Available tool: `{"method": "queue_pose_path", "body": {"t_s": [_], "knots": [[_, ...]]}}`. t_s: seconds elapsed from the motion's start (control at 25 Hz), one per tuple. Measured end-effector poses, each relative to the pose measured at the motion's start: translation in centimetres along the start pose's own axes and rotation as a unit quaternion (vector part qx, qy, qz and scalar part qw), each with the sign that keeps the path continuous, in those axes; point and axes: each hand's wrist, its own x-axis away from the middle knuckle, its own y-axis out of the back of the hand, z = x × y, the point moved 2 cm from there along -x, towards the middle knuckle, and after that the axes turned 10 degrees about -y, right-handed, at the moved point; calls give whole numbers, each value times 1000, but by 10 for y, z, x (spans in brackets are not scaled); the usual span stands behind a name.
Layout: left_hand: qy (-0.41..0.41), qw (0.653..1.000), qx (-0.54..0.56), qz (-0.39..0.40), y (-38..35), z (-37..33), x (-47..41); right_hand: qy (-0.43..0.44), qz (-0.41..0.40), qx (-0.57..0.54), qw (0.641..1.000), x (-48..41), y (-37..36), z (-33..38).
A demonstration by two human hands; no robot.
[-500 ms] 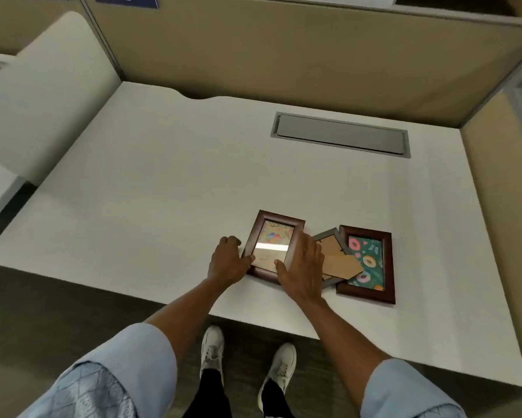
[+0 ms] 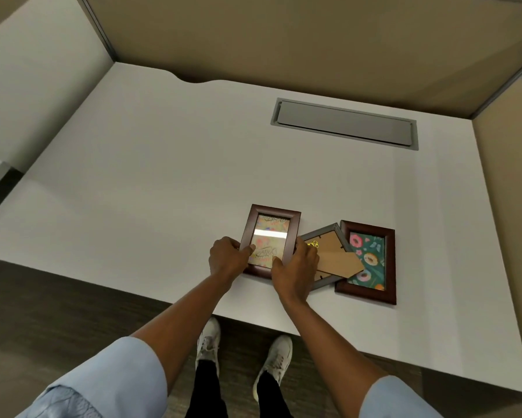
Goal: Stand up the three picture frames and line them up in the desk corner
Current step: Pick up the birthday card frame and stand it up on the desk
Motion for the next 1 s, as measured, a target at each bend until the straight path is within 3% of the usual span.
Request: {"method": "queue_pose_path", "body": {"t_s": [0.44,0.64,0.72,0.84,1.0], "knots": [[59,997,40,-10,4,-1,5,-33,31,-53,998,-1,2,8],[118,985,126,23,10,12,2,-100,76,-189,974,-6,11,8],[158,959,232,25,8,11,3,-118,111,-259,952,-8,17,12],[234,890,390,27,2,0,8,-103,135,-316,934,-6,24,21],[276,806,519,65,-9,-20,26,-104,66,-350,928,-6,35,38]]}}
